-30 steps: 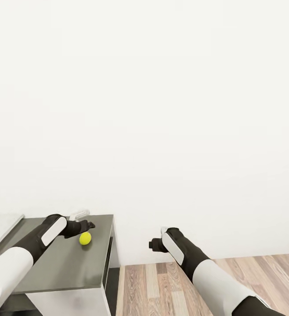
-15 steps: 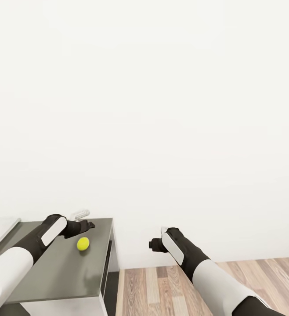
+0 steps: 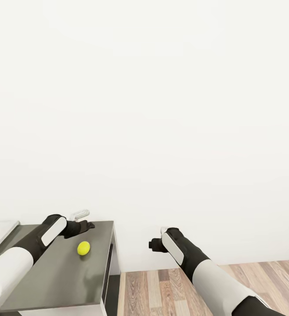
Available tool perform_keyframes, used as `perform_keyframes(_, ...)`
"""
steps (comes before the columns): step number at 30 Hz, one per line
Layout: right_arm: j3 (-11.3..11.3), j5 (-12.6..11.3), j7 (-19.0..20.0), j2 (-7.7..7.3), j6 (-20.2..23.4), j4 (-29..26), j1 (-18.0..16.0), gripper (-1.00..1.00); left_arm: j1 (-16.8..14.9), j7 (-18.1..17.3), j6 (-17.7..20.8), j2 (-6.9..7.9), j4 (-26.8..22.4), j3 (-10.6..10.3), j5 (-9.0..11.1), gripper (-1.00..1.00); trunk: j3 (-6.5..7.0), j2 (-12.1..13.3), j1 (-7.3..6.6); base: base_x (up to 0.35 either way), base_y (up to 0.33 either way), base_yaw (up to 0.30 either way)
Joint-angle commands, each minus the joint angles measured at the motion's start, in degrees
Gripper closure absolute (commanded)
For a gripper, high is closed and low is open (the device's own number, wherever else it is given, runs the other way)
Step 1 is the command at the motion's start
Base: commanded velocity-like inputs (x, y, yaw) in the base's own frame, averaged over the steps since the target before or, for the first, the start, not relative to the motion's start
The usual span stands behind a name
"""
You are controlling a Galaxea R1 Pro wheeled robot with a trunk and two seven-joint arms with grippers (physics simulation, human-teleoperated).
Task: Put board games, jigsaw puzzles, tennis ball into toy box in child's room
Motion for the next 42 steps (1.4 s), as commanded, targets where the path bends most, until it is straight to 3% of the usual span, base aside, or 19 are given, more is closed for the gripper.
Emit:
perform_keyframes(1,0.27,-0.60,-0.56,-0.04,0.09,-0.07,-0.07,-1.00,-0.07,0.55,0.08,0.08,-0.11,-0.39,0.61,-1.00,-0.14,-0.14,0.04,0.006,0.004,0.000)
perform_keyframes(9,0.26,-0.60,-0.55,-0.06,0.09,-0.07,-0.07,-1.00,-0.08,1.83,0.07,0.08,0.26,-0.45,0.44,-1.00,-0.14,-0.14,0.04,0.002,0.001,0.000)
perform_keyframes(19,0.29,-0.60,-0.57,-0.04,0.09,-0.07,-0.07,-1.00,-0.10,6.35,-1.15,-0.26,0.38,-0.21,0.43,-1.00,-0.14,-0.14,0.04,0.000,0.000,0.000)
perform_keyframes(27,0.27,-0.60,-0.59,-0.05,-0.02,-0.07,-0.07,-1.00,-0.09,6.85,-1.31,-0.65,0.38,-0.19,0.44,-1.00,-0.14,-0.14,0.04,0.000,0.000,0.000)
perform_keyframes(42,0.74,-0.52,-0.61,-0.28,-2.25,-0.16,-0.07,-1.00,-0.07,6.93,-2.87,-1.44,0.38,-0.27,0.44,-1.00,-2.83,-6.16,3.34,0.000,0.000,0.000)
